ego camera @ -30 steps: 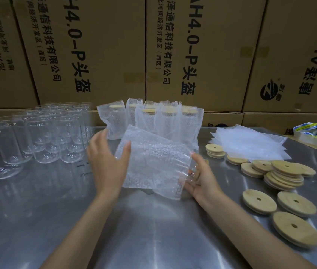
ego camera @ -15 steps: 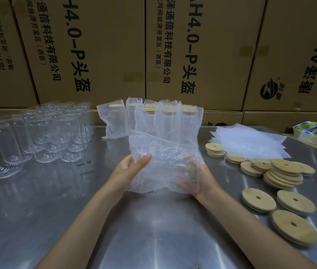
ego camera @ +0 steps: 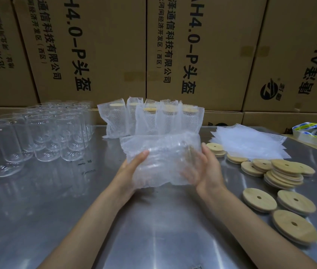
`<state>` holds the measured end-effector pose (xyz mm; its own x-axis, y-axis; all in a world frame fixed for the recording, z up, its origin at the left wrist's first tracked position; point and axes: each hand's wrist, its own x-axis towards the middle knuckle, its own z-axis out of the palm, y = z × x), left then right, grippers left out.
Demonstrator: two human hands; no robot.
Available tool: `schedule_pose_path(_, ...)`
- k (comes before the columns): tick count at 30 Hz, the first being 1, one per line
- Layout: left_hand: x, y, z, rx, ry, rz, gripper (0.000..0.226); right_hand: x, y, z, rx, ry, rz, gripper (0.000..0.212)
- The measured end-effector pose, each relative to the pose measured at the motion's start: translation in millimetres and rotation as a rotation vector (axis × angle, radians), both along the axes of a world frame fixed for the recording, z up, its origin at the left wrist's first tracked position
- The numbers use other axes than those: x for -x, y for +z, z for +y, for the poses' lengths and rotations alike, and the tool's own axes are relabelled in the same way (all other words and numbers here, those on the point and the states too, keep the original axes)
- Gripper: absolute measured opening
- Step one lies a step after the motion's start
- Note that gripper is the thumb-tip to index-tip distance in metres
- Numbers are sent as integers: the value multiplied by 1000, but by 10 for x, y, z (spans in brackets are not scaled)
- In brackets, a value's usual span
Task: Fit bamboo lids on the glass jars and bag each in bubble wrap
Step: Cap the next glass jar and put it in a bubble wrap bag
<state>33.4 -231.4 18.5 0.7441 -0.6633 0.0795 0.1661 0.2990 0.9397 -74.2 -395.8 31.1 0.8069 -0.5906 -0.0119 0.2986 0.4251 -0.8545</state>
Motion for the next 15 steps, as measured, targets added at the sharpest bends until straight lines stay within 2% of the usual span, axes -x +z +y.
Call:
schedule_pose_path(3, 46, 51, -31, 169, -7, 141, 57, 46, -6, -19, 14, -118, -41, 71)
schedule_pose_path(5, 85, 71, -55, 257, 17, 228, 54, 49, -33, 13, 31, -31, 4, 90)
schedule_pose_path(6, 112, 74, -72, 274, 41, 246, 55, 41, -51, 62, 32, 58, 36, 92)
schedule_pose_path(8, 180, 64, -124, 259, 88, 227, 61, 20, -81, 239, 77, 286, 79, 82)
schedule_pose_path(10, 265, 33, -188, 226, 125, 175, 68, -12, -123, 411, 107, 460, 38, 68)
schedule_pose_path(12, 360, 1, -238, 165, 186, 81, 71, -29, -132, 496, 68, 494, -49, 61)
schedule_pose_path(15, 447, -31, -303, 61, 245, -90, 76, 19, -31, 418, -48, 431, -139, 55)
